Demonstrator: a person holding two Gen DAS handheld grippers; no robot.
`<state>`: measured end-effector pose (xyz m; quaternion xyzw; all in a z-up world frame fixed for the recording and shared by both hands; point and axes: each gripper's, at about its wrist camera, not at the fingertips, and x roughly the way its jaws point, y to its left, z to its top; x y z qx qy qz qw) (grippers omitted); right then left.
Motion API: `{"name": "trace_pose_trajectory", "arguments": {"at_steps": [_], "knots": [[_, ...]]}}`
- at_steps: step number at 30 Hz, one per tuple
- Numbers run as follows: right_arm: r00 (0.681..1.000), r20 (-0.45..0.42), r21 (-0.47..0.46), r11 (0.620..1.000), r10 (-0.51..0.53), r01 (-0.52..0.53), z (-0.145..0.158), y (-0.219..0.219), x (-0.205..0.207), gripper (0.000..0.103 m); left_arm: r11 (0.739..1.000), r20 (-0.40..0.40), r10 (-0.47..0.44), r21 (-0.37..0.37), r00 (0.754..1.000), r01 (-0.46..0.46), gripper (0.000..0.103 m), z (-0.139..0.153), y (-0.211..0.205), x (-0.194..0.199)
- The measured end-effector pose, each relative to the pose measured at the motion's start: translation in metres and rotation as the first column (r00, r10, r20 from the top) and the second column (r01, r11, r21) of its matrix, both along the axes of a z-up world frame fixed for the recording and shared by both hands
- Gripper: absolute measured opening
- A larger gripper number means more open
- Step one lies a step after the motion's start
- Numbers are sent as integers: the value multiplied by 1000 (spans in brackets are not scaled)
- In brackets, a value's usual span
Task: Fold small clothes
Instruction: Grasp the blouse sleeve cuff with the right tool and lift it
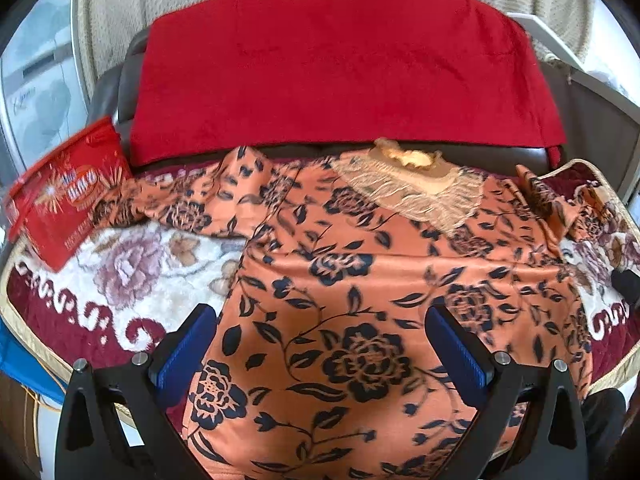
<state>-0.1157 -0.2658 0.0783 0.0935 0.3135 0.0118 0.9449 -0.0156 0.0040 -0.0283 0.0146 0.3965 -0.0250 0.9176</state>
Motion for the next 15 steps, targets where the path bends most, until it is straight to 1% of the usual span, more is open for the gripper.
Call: {"name": "trace_pose_trajectory", "arguments": {"at_steps": [1,2,3,4,5,6,7,9,10,11,12,14,15], "knots": [[1000,-5,48,999,-21,21,-4,-18,3,103,1000,-16,9,-14,1000,-9,103,-6,7,6],[998,-23,125,990,-62,64,-12,-50,7,103,999,-36,23,-30,999,-24,103,-12,15,12],[996,-33,185,978,-87,92,-18,-72,10,103,998,-53,37,-42,998,-39,103,-18,21,18],[992,-45,264,956,-118,125,-26,-100,13,103,997,-71,46,-58,996,-50,103,-24,26,24],[985,-64,345,923,-158,170,-35,-130,16,103,995,-88,53,-76,995,-60,103,-31,31,30],[972,-99,422,876,-212,234,-46,-165,20,103,994,-95,56,-84,994,-64,103,-35,34,34],[960,-120,461,842,-254,280,-53,-193,22,103,994,-104,56,-91,993,-66,103,-40,35,38],[932,-145,563,747,-332,354,-71,-250,27,102,993,-116,45,-105,992,-57,103,-49,35,46],[919,-154,573,724,-364,383,-76,-271,31,101,993,-119,38,-108,992,-51,103,-53,34,49],[905,-170,580,702,-391,413,-81,-293,37,95,993,-120,32,-111,992,-45,103,-55,33,52],[892,-185,574,691,-413,439,-84,-314,45,91,993,-118,23,-115,993,-37,103,-58,33,55],[876,-206,545,693,-435,472,-87,-341,62,71,993,-115,12,-113,993,-25,103,-64,31,60],[867,-217,507,708,-448,492,-86,-352,75,69,993,-115,9,-114,993,-22,103,-66,31,63]]}}
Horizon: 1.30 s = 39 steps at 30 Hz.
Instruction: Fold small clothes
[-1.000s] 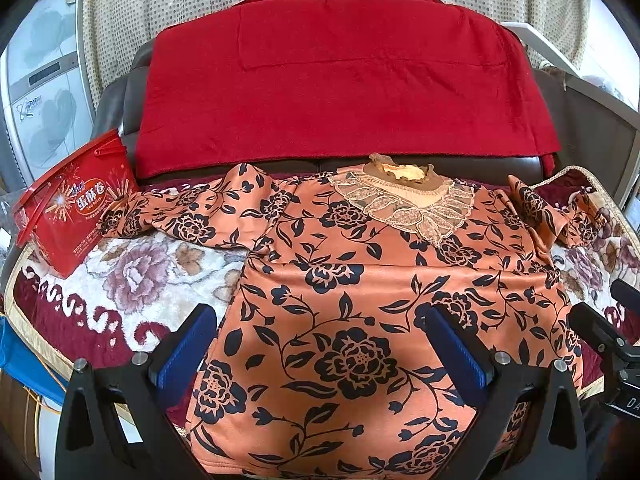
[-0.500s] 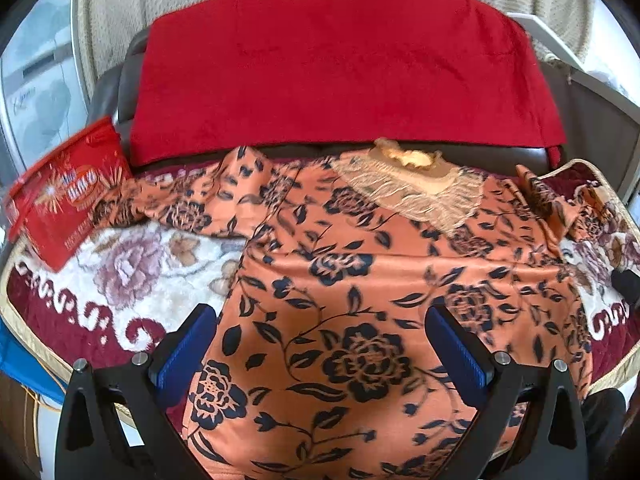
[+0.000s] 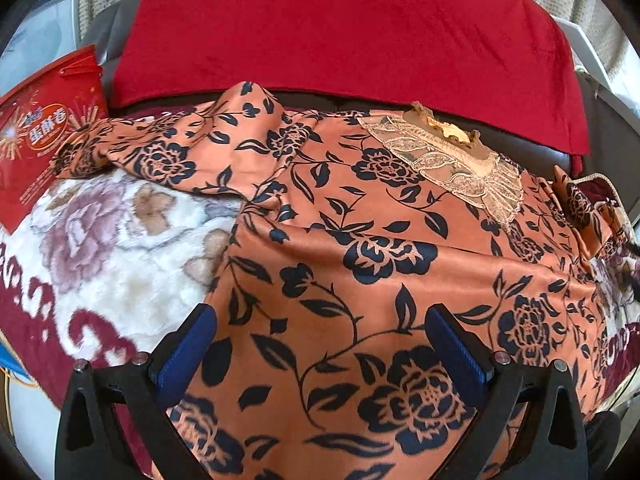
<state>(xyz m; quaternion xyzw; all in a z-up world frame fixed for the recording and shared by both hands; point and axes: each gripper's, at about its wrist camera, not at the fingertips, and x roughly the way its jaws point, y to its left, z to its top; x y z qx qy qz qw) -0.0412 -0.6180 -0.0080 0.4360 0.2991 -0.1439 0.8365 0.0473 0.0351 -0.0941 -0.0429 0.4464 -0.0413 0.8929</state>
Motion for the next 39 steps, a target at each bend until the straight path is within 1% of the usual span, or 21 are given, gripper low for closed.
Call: {"name": "trace_pose_trajectory", "arguments": {"at_steps": [4,5,9,10,11,12,13,14,15,17,19,21,23,24,26,28,30,33,35,38,39], "knots": [[989,-143,-173,985,-49,24,-4,-25,44,68,1000,1,-10,-9,1000,10,103,-9,0,8],[982,-173,-217,975,-76,37,-5,-28,53,64,1000,-1,-12,-9,1000,12,103,-11,0,10],[965,-226,-366,930,-131,40,-5,-42,86,56,1000,0,-12,-11,1000,12,103,-20,3,11],[959,-246,-389,921,-138,33,-8,-44,93,49,1000,-7,-10,-6,1000,10,103,-23,5,12],[954,-265,-405,914,-143,25,-11,-46,99,37,1000,-18,-6,0,1000,6,103,-27,6,13],[941,-295,-430,902,-164,23,-13,-51,105,31,1000,-25,-5,1,1000,5,103,-30,8,14],[937,-306,-440,898,-169,19,-14,-49,108,16,1000,-32,-2,-4,999,2,103,-33,11,14],[935,-315,-445,896,-163,6,-13,-51,112,6,1000,-40,1,-14,999,-2,103,-36,14,15],[940,-313,-443,896,-138,-16,-9,-47,117,6,1000,-40,2,-24,999,-3,103,-38,16,14],[953,-288,-468,882,-98,-51,12,-29,113,6,999,-27,1,-32,1000,-2,103,-40,18,13],[973,-228,-488,869,-32,-86,46,-7,114,5,1000,-17,-7,-19,1000,7,103,-41,16,11],[988,-147,-518,847,46,-117,90,24,116,5,999,-25,-36,14,999,36,103,-46,12,9],[989,-63,-537,830,137,-149,133,62,117,5,998,-20,-54,16,998,54,103,-47,12,8],[980,1,-544,822,201,-168,162,90,118,5,998,-31,-56,0,998,56,103,-47,14,8],[953,72,-548,810,294,-208,196,133,120,5,997,-47,-73,-29,996,71,103,-46,18,10],[907,149,-548,796,394,-255,227,187,121,5,996,-47,-85,-44,995,83,103,-46,20,9],[849,210,-536,783,486,-316,245,240,121,5,995,-40,-101,-29,994,100,103,-46,19,7],[770,282,-475,781,572,-405,245,309,123,5,994,-33,-110,-25,993,109,103,-46,18,4],[739,311,-412,785,598,-462,227,338,134,6,991,-24,-108,-78,994,106,103,-42,25,1],[736,290,-298,789,611,-537,175,371,157,9,977,-6,-97,-192,995,94,103,-37,40,-2],[735,259,-252,779,626,-575,148,384,167,9,970,1,-91,-226,996,88,103,-36,46,-4]]}}
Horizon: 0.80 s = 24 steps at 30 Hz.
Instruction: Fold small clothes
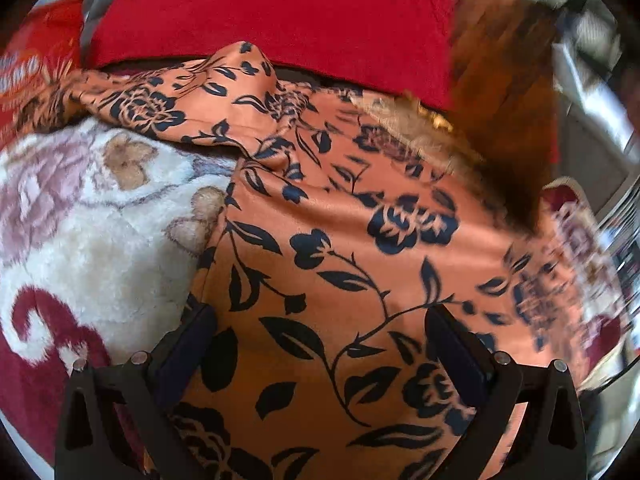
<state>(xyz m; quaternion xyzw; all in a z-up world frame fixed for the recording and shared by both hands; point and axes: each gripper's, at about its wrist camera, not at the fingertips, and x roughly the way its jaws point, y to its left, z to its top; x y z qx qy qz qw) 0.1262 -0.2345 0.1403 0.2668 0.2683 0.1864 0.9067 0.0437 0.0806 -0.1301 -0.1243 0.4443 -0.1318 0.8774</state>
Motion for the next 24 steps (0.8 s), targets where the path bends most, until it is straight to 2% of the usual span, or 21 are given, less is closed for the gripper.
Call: {"name": "trace_pose_trajectory", "arguments": {"at_steps": [3,4,6,8,9,10,11,14,16,19,21,22,24], "knots": [[987,-159,-13,1000,16,-19,-78,20,23,9,998,17,17,-53,1000,-16,103,4,7,-4],[973,-227,-17,999,35,-40,-106,25,30,9,998,26,22,-56,999,-21,103,6,8,-4],[924,-377,-36,996,63,-83,-158,35,40,10,998,59,32,-51,998,-29,103,13,10,-9],[914,-402,-31,997,55,-73,-180,27,38,12,998,94,44,-48,995,-39,103,20,13,-14],[917,-395,-2,998,59,-65,-182,18,36,22,997,105,48,-61,993,-42,103,23,16,-14],[921,-384,27,997,73,-68,-179,12,33,68,996,113,56,-80,992,-47,103,28,17,-14],[924,-372,50,996,88,-75,-174,2,31,103,995,116,57,-92,992,-47,103,32,18,-14],[951,-287,105,991,112,-85,-143,-2,11,103,995,141,27,-95,990,-14,103,49,11,-12],[964,-245,84,993,100,-82,-130,-24,-7,103,999,161,0,-42,987,7,103,61,-2,-6],[967,-243,103,993,79,-55,-124,-69,-25,103,999,155,-39,41,987,33,103,80,-35,15],[969,-248,108,994,9,18,-123,-109,-43,103,990,146,-78,127,986,59,103,94,-66,38],[968,-251,111,993,-18,47,-127,-122,-51,103,978,136,-99,198,986,71,103,98,-85,51],[964,-261,132,988,-48,84,-133,-146,-70,103,936,80,-124,340,989,90,103,97,-121,78]]}}
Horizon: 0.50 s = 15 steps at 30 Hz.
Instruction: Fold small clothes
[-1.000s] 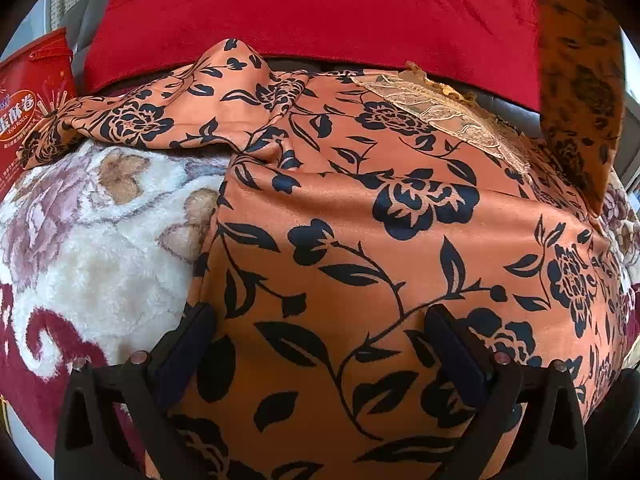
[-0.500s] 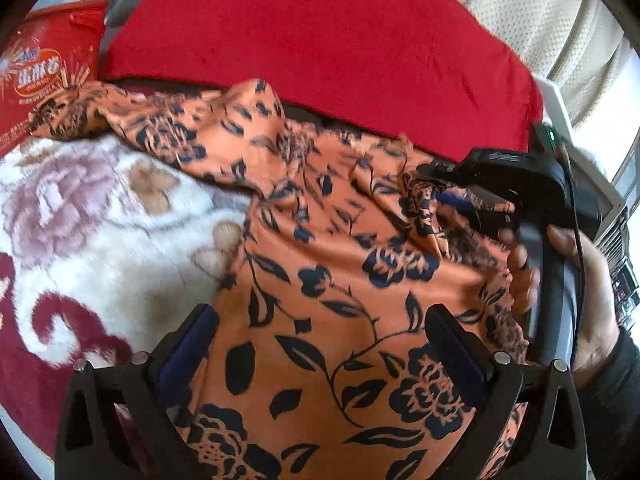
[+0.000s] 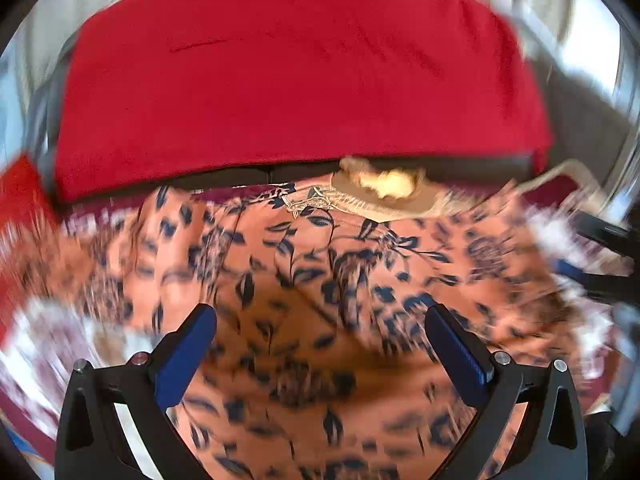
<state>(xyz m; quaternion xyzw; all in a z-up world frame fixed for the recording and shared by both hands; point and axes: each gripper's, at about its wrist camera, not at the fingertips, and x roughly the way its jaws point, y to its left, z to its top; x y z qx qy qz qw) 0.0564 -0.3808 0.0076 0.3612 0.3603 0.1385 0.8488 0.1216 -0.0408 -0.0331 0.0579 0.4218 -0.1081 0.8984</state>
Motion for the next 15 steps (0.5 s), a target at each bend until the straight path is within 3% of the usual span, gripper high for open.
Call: {"name": "trace_pose_trajectory", "arguments": {"at_steps": [3,5,6,7,8,10,11,12,15], "knots": [[1000,-19,-31,999,-14,13,-9,-19,-20,103,991,-76,-13,132,997,23,103,-17,-38,39],[999,-32,-64,997,-32,30,-14,-33,-30,103,975,-80,-19,220,997,37,96,-27,-51,55],[997,-47,-87,995,-56,52,-15,-46,-34,103,970,-86,-9,240,996,30,73,-32,-51,61],[995,-59,-95,993,-78,72,-15,-58,-35,103,976,-107,14,219,994,10,39,-36,-43,68],[993,-66,-89,992,-96,90,-18,-71,-39,103,990,-140,55,135,989,-36,27,-39,-25,76],[989,-75,-73,990,-127,122,-20,-90,-42,103,982,-163,181,-24,970,-187,22,-46,16,78],[988,-75,-72,989,-138,133,-20,-97,-43,103,955,-179,220,-159,959,-249,22,-52,44,73],[987,-73,-72,988,-141,136,-19,-103,-42,103,927,-197,236,-248,952,-281,22,-60,62,67],[988,-84,-89,989,-127,120,-20,-108,-33,103,857,-262,307,-343,915,-385,22,-92,102,47]]}}
